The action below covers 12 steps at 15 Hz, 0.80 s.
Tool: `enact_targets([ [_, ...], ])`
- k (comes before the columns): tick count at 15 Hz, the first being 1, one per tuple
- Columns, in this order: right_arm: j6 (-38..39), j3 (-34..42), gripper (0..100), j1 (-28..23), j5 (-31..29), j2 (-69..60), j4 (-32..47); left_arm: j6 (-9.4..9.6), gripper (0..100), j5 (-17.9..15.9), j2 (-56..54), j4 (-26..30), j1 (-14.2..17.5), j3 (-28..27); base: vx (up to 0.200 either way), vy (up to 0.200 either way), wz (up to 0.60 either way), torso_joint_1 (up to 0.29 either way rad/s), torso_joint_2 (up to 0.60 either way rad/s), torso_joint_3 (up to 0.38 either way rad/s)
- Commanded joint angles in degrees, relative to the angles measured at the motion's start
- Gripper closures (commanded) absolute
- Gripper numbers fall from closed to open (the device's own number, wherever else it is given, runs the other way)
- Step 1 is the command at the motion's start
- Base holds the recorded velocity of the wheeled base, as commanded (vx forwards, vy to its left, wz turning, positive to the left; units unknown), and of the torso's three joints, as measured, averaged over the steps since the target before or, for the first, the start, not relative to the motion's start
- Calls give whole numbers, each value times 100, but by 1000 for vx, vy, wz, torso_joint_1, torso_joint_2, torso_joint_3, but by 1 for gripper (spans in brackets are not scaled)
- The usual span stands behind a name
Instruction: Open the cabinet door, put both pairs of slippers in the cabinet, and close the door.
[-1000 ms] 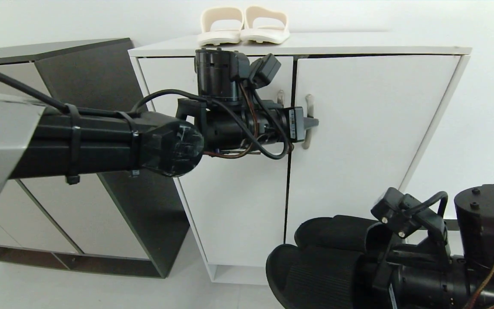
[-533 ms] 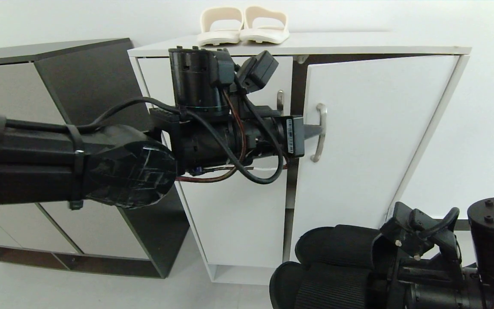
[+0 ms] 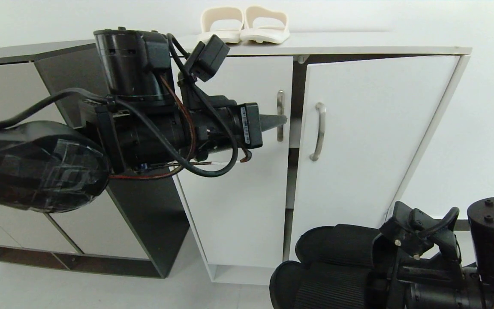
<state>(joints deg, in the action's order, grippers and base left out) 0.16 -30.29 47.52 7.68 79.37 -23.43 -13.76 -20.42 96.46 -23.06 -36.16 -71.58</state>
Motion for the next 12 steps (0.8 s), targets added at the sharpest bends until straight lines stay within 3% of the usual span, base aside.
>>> enact_targets([
  [1,2,6,100,3,-3,8,-4,5,100,12,479,-5,214,-541,0,0,0,0,0,0],
  [7,2,15,100,12,-3,17,5,-12,100,38,1665,48,223,-1982,0,0,0,0,0,0],
  [12,-16,24,100,29,-3,17,14,-12,100,38,1929,48,179,-2308,0,0,0,0,0,0],
])
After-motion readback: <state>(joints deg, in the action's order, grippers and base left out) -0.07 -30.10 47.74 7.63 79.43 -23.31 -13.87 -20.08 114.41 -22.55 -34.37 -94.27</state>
